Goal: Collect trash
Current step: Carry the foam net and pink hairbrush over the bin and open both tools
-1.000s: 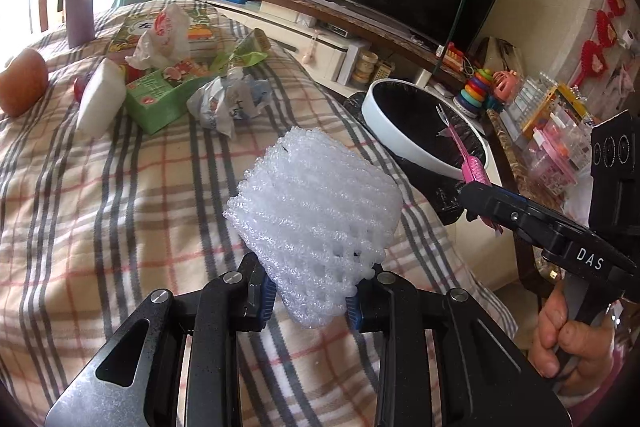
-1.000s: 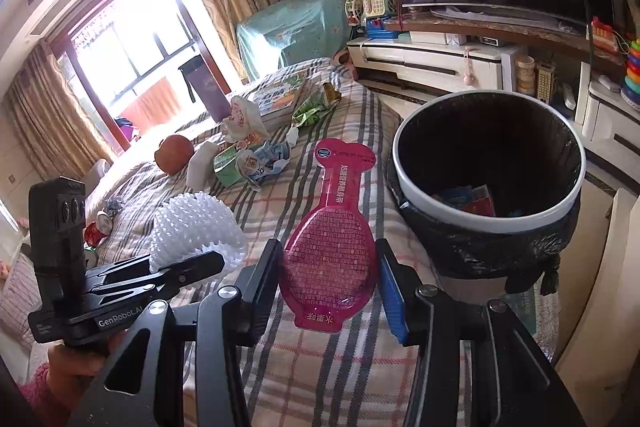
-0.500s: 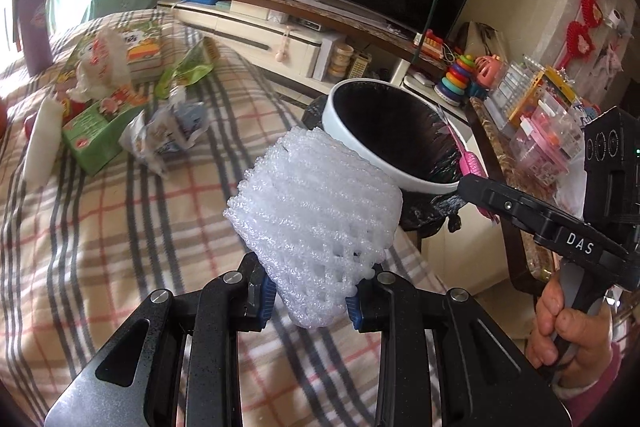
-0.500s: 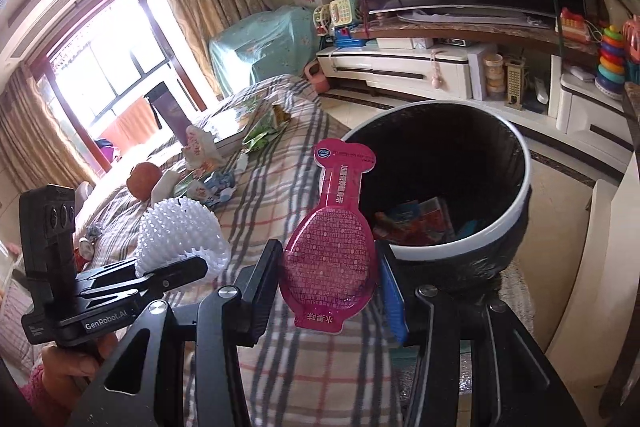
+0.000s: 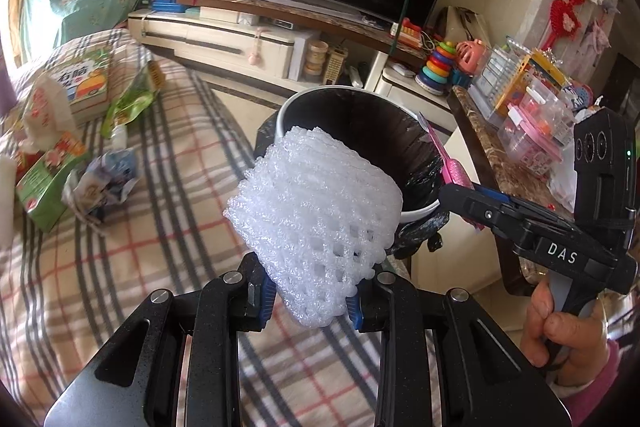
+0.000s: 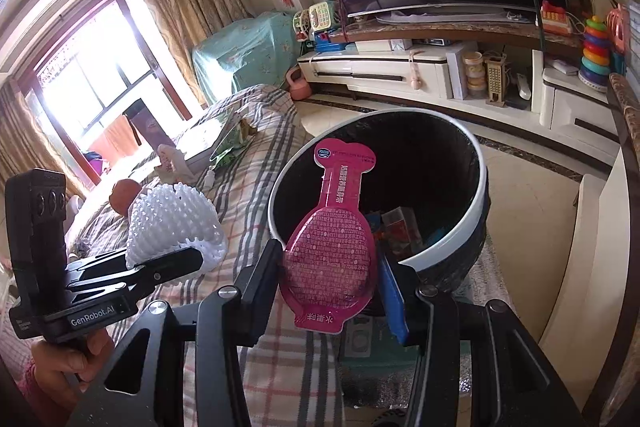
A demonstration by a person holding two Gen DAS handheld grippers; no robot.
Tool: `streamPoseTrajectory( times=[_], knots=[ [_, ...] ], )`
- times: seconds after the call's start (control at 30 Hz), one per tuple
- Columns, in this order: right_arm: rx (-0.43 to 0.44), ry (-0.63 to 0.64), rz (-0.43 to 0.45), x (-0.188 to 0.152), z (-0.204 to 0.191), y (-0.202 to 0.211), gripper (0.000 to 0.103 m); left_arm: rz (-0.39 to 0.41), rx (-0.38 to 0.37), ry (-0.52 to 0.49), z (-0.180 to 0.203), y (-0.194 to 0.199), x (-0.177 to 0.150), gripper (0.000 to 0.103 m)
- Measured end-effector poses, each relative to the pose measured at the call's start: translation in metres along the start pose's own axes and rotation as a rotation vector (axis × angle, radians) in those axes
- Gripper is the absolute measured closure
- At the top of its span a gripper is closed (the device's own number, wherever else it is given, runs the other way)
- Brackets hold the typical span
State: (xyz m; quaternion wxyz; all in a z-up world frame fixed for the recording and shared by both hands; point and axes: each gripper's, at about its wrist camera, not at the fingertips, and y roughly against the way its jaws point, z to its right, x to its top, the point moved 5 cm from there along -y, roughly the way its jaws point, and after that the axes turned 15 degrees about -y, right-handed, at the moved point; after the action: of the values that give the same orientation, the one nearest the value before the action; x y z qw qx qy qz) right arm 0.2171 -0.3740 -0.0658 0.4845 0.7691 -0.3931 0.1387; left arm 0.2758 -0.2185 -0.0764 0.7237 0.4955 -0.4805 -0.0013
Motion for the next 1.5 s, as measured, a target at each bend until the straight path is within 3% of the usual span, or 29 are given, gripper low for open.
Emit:
streamPoseTrajectory(
  times=[0.7,1.23,1.33,1.37,1.4,1.5],
  knots=[
    [-0.021,0.003,0.013,0.048,0.019,-0.011,0.056,-0.039,-0.021,-0.055,0.009,-0.043,0.054,0.077],
    [-0.060,-0.005,-0.026,0.061,0.036,-0.030,0.055,-0.084,-0.025,-0.053,0.013,-0.070,0.064,0.074],
    [-0.062,-0.028,-0.045,0.064,0.042,-0.035,0.053,-0.091,-0.014,-0.049,0.013,-0.075,0.068,0.055],
    [-0.061,-0.036,-0.048,0.065,0.043,-0.035,0.053,-0.095,-0.004,-0.046,0.012,-0.076,0.068,0.039],
    [-0.058,-0.048,-0.049,0.067,0.046,-0.035,0.053,-0.093,0.009,-0.041,0.011,-0.075,0.068,0.031],
    [-0.052,-0.072,-0.039,0.070,0.050,-0.031,0.048,-0.086,0.006,-0.041,0.010,-0.073,0.067,0.031]
  ],
)
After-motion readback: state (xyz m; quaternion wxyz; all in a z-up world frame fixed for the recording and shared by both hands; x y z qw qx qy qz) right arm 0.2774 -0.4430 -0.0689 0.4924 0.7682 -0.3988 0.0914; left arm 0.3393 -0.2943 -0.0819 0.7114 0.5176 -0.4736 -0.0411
